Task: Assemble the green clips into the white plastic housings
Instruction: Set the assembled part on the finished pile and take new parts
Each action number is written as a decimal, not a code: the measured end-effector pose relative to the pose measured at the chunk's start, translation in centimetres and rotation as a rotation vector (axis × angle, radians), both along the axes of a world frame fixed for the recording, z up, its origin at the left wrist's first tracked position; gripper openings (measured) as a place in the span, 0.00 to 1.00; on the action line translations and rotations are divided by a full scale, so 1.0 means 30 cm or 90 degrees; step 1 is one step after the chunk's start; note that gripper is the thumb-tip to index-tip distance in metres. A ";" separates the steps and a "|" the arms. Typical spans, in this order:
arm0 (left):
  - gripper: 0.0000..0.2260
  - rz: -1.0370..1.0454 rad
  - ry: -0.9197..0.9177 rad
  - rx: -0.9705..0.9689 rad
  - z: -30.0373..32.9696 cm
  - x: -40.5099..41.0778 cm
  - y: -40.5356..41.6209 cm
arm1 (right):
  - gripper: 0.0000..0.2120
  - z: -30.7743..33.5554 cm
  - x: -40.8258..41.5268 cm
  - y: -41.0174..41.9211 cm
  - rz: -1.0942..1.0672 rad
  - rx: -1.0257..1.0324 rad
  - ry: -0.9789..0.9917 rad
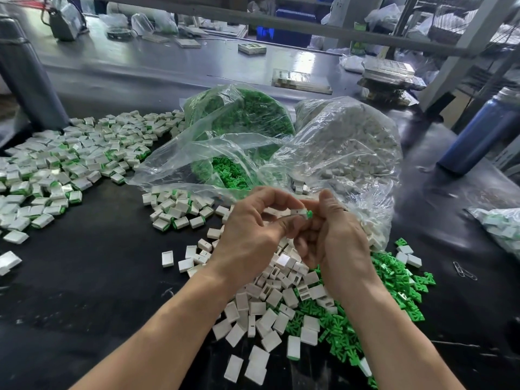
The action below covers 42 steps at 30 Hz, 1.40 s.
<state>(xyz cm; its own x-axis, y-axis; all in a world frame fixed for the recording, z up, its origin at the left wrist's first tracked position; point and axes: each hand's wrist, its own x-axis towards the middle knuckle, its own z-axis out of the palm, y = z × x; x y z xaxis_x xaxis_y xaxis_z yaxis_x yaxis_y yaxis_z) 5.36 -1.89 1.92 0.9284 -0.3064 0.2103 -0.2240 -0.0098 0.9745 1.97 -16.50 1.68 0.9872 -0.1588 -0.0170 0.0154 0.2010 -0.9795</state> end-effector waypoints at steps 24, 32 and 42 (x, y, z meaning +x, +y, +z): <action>0.04 -0.078 0.059 -0.077 -0.002 -0.023 -0.037 | 0.26 0.014 -0.010 0.047 -0.037 -0.099 -0.028; 0.03 -0.056 0.054 -0.068 -0.001 -0.035 -0.043 | 0.24 0.001 -0.006 0.061 -0.083 -0.152 -0.032; 0.03 -0.043 0.028 -0.061 0.003 -0.045 -0.040 | 0.24 -0.015 0.000 0.068 -0.097 -0.153 -0.036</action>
